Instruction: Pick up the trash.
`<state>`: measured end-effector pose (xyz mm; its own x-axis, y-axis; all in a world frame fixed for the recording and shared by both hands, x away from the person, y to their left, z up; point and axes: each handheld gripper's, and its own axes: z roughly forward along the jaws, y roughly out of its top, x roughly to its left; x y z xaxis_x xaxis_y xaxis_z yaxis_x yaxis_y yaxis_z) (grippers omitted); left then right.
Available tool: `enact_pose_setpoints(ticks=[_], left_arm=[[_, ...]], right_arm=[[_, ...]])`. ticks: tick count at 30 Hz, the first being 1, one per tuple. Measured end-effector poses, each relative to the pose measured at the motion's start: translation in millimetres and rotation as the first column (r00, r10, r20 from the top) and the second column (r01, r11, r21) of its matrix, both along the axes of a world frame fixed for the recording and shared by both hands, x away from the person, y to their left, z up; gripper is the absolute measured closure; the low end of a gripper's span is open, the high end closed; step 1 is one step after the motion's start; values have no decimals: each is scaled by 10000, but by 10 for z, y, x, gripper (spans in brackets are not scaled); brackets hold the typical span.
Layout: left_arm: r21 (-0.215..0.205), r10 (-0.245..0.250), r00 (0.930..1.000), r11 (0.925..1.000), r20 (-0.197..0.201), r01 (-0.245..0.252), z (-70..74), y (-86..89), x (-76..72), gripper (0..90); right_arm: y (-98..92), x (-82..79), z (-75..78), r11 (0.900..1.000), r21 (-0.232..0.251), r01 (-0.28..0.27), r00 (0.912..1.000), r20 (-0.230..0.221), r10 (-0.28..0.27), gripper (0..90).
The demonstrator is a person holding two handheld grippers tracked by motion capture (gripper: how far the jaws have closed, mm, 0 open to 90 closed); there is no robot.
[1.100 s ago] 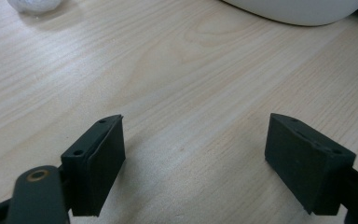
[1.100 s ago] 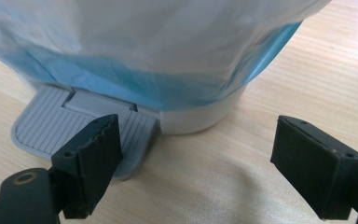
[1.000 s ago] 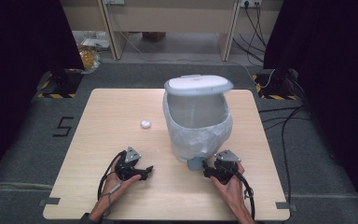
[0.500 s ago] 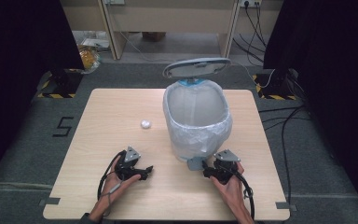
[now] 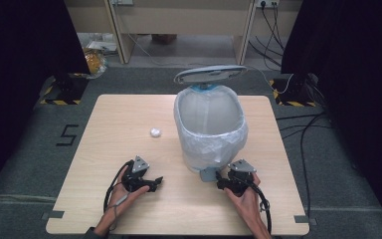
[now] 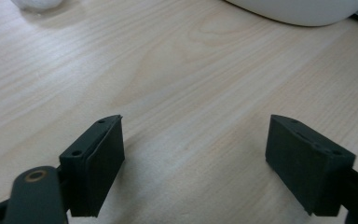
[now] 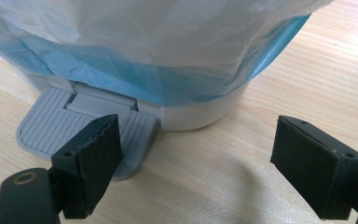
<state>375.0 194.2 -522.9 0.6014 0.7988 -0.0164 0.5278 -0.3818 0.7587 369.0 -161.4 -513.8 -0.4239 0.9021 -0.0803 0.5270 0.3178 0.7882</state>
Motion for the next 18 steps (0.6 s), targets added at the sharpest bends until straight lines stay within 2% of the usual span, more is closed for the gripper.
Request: enact_pose_setpoints(ticks=[7,9,16,17,18], left_arm=[[18,317,9991,9995,282,-318,39,28,107,185],[-64,550,9971,9985,521,-548,82,41,188,184],[-172,1210,9882,9926,937,-1199,202,121,486,178],[-172,1210,9882,9926,937,-1199,202,121,486,178],[-185,1339,9857,9910,1019,-1327,227,122,561,177]], right_arm=[[3,-5,-1,10000,-14,27,10000,24,-27,159],[2,-4,-2,10000,-24,31,10000,29,-31,159],[3,-6,-4,10000,-34,57,10000,63,-57,159],[1,-5,-3,10000,-13,53,10000,42,-53,159],[0,-3,-3,10000,0,57,10000,33,-57,159]])
